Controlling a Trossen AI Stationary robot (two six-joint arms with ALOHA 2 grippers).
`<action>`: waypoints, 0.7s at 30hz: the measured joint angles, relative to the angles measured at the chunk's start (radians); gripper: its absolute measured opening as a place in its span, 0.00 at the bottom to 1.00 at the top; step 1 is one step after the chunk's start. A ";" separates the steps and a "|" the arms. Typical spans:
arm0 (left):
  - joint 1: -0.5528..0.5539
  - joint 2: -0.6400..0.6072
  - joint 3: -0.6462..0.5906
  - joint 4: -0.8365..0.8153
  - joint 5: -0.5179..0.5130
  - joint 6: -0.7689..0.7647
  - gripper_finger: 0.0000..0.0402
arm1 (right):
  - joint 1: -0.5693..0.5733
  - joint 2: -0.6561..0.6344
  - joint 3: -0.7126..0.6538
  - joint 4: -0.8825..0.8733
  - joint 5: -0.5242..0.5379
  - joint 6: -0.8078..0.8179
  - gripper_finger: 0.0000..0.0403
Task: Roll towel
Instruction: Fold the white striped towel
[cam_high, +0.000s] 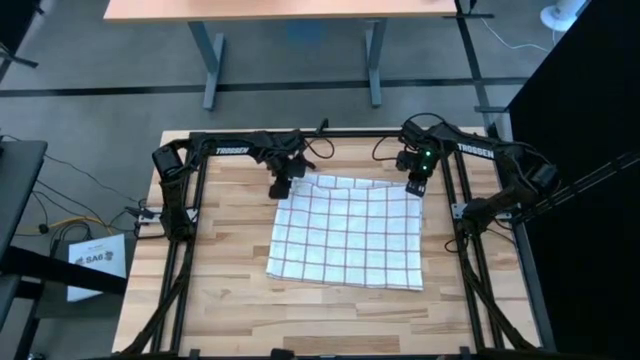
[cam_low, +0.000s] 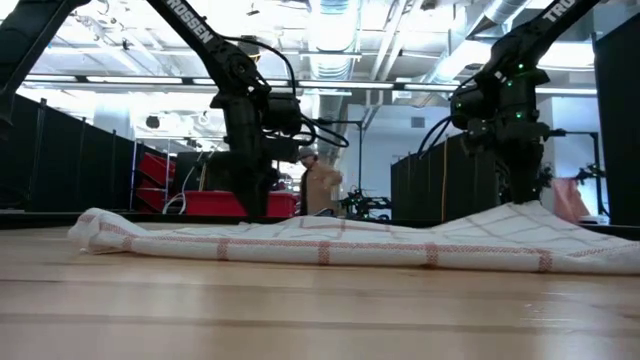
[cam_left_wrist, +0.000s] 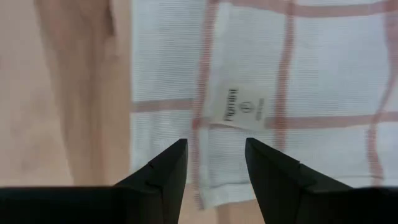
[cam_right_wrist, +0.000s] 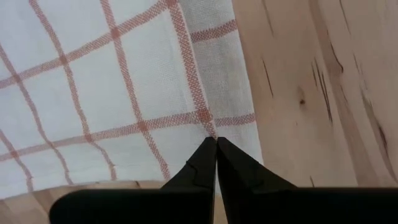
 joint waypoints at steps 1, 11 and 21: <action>0.000 0.000 0.000 0.008 -0.005 -0.001 0.37 | 0.000 0.000 0.000 -0.001 0.000 0.000 0.00; 0.000 0.057 0.024 -0.036 0.013 -0.032 0.37 | 0.000 0.000 0.000 -0.004 0.000 0.003 0.00; 0.000 0.079 0.101 -0.100 0.018 -0.031 0.31 | 0.001 0.000 0.000 -0.006 0.000 0.007 0.00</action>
